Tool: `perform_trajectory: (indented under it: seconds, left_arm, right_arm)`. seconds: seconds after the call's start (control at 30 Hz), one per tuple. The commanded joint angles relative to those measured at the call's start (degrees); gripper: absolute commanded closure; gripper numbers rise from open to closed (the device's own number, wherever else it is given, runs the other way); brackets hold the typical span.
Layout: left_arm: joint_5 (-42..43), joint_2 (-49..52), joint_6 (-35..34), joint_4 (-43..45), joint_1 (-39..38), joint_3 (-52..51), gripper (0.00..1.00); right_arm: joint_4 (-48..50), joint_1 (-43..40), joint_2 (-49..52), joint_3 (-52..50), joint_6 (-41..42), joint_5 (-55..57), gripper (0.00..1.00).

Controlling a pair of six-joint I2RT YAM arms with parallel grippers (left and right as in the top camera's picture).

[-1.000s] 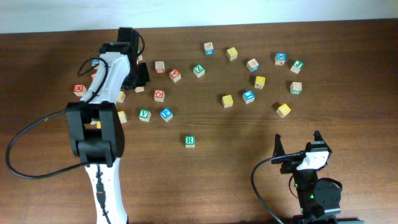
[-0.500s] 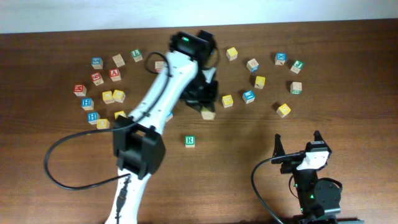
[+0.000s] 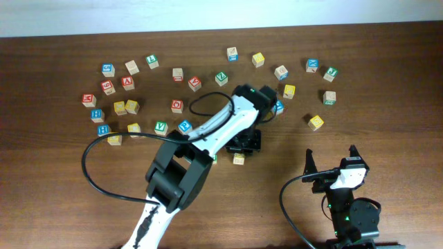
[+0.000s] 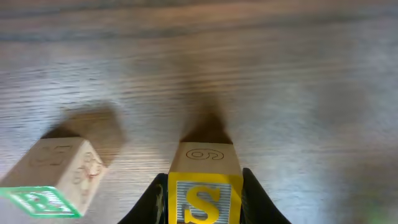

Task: Spell out RSS
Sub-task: 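Carry the yellow S block and place it right of the R block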

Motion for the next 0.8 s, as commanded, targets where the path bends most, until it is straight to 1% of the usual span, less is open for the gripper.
perform_trajectory:
  seconds: [0.0,0.1,0.17,0.27,0.4,0.53,0.6,0.63,0.7,0.77]
  left_arm:
    - [-1.5,0.3,-1.9,0.4,3.3,-1.6,0.79]
    - [-1.5,0.3,-1.8,0.1,4.6,-1.6,0.78]
    - [-1.5,0.3,-1.8,-0.1,4.6,-1.6,0.76]
    - [-2.2,0.3,-1.8,-0.1,5.3,-1.6,0.74]
    - [-2.2,0.3,-1.8,-1.5,6.0,-1.6,0.75]
    - [-2.1,0.3,-1.0,-2.1,6.0,-1.6,0.71]
    - [-1.9,0.3,-0.7,-2.1,6.0,-1.6,0.67]
    - [-1.9,0.3,0.0,-2.1,6.0,-1.6,0.67]
    - [-1.2,0.3,1.1,-2.1,6.0,-1.6,0.76]
    - [0.2,0.3,1.1,-3.0,5.9,-1.6,0.78]
  right_arm:
    - [-0.3,-0.4,-0.3,-0.4,0.4,-0.1,0.01]
    - [-0.3,-0.4,-0.3,-0.4,0.4,-0.1,0.02]
    - [-0.3,-0.4,-0.3,-0.4,0.4,-0.1,0.02]
    - [-0.3,-0.4,-0.3,-0.4,0.4,-0.1,0.02]
    - [-0.3,-0.4,-0.3,-0.4,0.4,-0.1,0.02]
    - [-0.3,-0.4,-0.3,-0.4,0.4,-0.1,0.02]
    - [-0.3,-0.4,-0.3,-0.4,0.4,-0.1,0.02]
    - [-0.3,-0.4,-0.3,-0.4,0.4,-0.1,0.02]
    - [-0.3,-0.4,-0.3,-0.4,0.4,-0.1,0.02]
    - [-0.3,-0.4,-0.3,-0.4,0.4,-0.1,0.01]
